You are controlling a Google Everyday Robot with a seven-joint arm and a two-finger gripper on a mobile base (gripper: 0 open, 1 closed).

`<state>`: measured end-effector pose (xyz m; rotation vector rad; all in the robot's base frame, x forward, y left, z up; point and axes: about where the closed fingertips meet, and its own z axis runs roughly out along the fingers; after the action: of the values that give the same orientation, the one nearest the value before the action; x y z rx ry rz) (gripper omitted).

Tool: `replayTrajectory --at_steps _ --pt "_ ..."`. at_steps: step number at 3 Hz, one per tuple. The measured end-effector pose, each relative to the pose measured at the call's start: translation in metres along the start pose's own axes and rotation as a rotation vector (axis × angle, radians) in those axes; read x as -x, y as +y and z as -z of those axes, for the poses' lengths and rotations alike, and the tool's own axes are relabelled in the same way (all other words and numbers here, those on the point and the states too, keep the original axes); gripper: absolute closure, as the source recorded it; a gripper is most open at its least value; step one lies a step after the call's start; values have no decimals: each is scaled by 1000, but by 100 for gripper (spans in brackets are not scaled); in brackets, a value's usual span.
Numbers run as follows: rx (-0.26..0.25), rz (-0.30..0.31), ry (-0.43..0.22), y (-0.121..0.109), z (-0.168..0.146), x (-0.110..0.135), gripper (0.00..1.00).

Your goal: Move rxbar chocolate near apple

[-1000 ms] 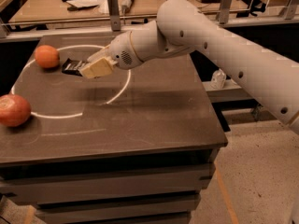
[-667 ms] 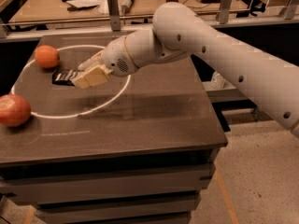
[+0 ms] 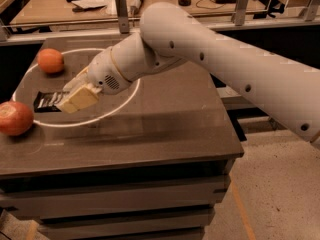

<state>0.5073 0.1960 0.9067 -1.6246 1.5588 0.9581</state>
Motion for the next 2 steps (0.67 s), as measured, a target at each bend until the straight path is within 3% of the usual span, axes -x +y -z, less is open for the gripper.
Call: replayTrajectory --at_steps 1,2 --pt "-19 -36 83 13 -24 -13 100" --pt "-37 -63 110 17 -32 -23 100"
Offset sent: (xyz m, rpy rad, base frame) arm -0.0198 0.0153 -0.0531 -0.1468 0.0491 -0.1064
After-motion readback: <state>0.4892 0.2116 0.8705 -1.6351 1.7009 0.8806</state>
